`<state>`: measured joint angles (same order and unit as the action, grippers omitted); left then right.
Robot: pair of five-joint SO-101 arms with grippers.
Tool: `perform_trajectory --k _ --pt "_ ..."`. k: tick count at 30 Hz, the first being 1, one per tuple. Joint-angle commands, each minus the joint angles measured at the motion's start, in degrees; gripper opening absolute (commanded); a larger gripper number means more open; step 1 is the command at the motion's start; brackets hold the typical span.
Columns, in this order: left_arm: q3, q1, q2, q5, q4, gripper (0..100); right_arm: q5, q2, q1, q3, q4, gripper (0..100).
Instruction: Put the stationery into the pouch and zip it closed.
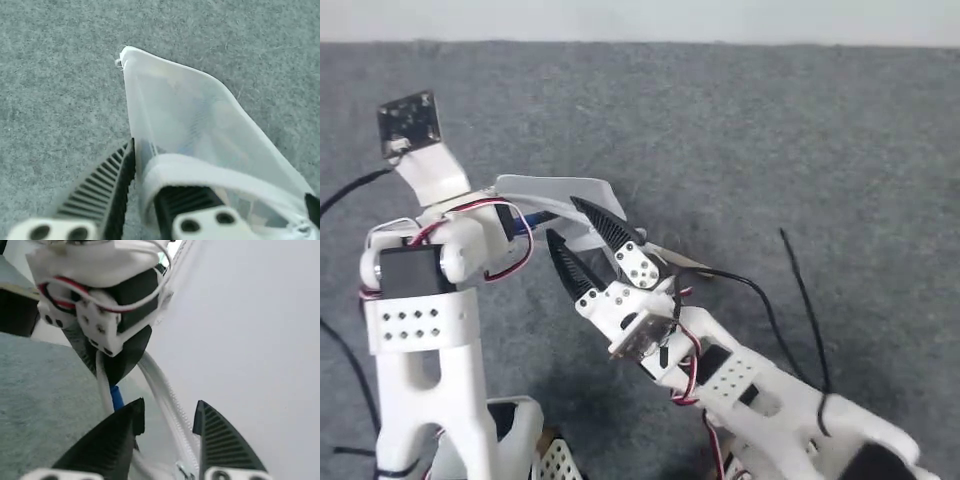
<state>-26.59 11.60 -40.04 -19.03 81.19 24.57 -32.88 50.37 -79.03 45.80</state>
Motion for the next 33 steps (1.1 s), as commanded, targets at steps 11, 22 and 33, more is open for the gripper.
perform_trajectory --k 11,22,33 --pt "1.4 4.7 -1.6 0.4 -2.4 1 -20.0 -29.5 -12.4 11.4 -58.0 14.5" --pt "1.5 11.9 -1.7 0.1 -4.7 1 -22.5 -16.9 -13.8 18.5 -64.0 14.4" --pt "1.3 19.8 -1.7 -2.4 -7.3 1 -25.4 4.2 -11.8 25.8 -64.2 14.4"
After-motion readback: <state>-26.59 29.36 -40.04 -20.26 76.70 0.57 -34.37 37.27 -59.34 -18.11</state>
